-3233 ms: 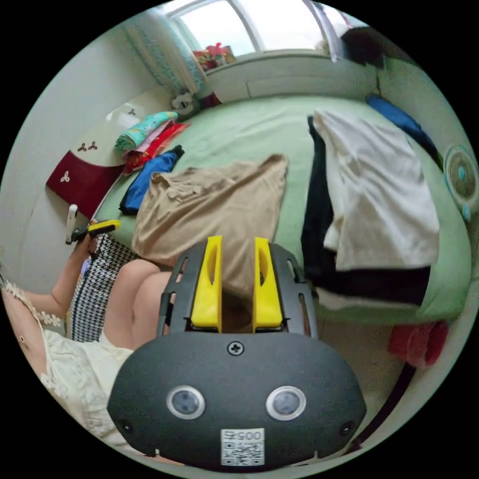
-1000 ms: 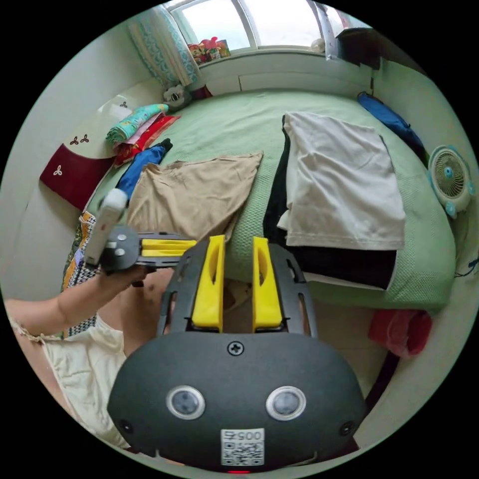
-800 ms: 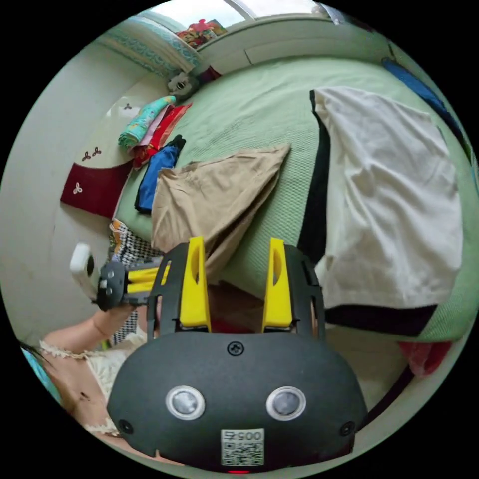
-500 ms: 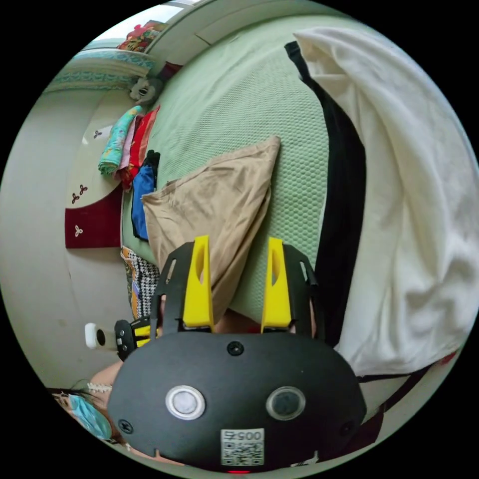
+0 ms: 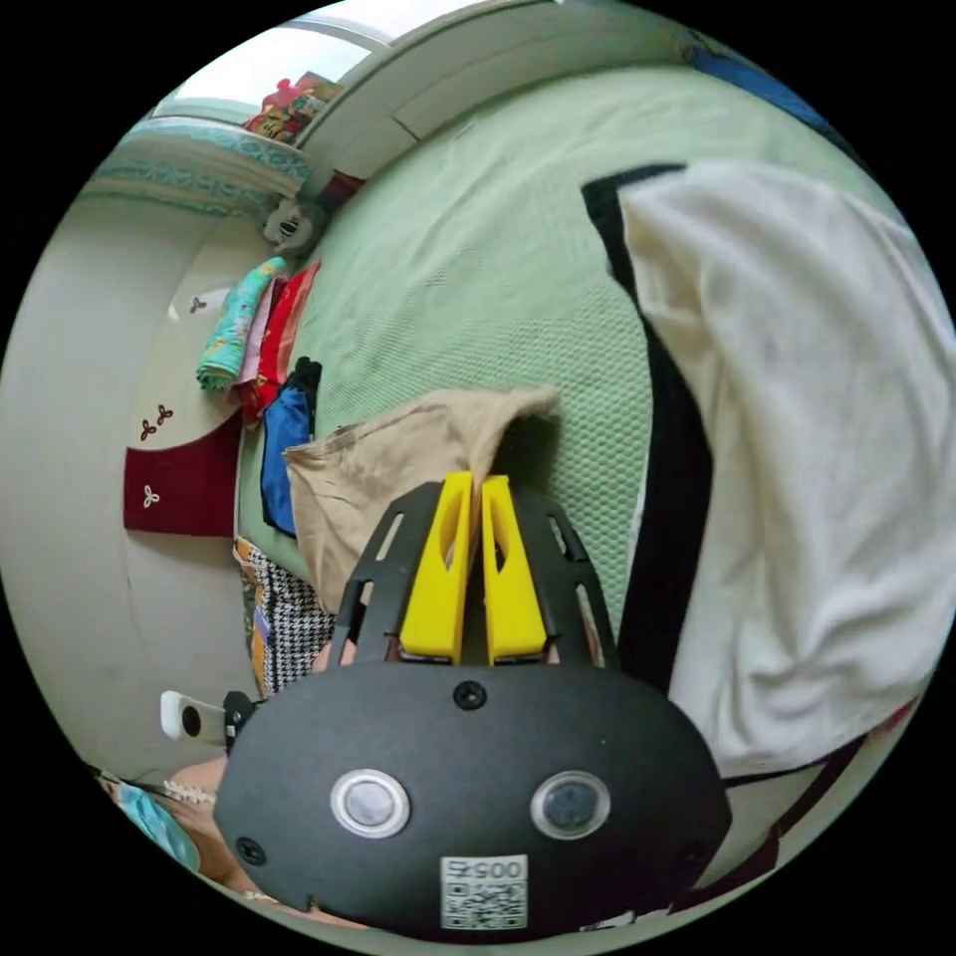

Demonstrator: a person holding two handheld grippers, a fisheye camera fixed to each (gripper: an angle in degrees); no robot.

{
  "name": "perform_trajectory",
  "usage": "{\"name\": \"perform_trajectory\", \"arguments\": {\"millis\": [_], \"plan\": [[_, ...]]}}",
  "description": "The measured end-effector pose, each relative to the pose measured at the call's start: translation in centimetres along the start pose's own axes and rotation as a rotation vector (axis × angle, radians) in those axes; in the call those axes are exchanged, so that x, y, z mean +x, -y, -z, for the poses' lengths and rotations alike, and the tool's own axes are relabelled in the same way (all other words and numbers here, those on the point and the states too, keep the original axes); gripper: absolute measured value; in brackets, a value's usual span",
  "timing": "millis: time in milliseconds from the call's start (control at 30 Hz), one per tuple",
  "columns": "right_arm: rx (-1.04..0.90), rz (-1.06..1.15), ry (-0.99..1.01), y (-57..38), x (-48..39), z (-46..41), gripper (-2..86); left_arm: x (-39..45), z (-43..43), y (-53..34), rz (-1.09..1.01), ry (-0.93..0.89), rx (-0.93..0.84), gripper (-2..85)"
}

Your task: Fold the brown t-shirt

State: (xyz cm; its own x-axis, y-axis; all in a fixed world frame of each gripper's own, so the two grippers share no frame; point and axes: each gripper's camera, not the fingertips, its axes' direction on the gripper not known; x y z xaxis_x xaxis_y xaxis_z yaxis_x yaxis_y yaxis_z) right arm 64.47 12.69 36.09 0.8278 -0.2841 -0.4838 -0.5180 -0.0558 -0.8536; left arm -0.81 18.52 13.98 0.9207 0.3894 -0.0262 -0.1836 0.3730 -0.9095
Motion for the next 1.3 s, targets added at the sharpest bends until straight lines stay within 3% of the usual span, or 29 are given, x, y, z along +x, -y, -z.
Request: {"name": "perform_trajectory", "arguments": {"millis": [267,467,733,900,1033,1300], "plan": [[0.098,-0.040,-0.308,0.6,-4.5,8.8,-0.8,1.1,1.4,2.0,-0.011,-0.148,0.101,4.4],[0.119,0.001,-0.423,0.4,-11.4,8.5,-0.7,-1.1,4.4,-1.5,0.039,-0.114,0.137,4.4],[0.106,0.276,-0.404,0.5,-27.9,1.4,-0.5,-7.5,10.6,-9.2,0.219,-0.010,0.197,4.4],[-0.040,0.401,-0.432,1.8,-35.2,-9.8,3.6,-12.0,10.8,-13.6,0.373,0.105,0.110,5.1],[-0.127,0.391,-0.420,2.5,-35.7,-13.8,5.1,-15.6,10.0,-17.3,0.494,0.120,0.059,6.3],[0.052,0.416,-0.368,1.9,-28.7,-5.0,12.2,-18.9,7.5,-17.9,0.529,0.086,0.028,10.9]]}}
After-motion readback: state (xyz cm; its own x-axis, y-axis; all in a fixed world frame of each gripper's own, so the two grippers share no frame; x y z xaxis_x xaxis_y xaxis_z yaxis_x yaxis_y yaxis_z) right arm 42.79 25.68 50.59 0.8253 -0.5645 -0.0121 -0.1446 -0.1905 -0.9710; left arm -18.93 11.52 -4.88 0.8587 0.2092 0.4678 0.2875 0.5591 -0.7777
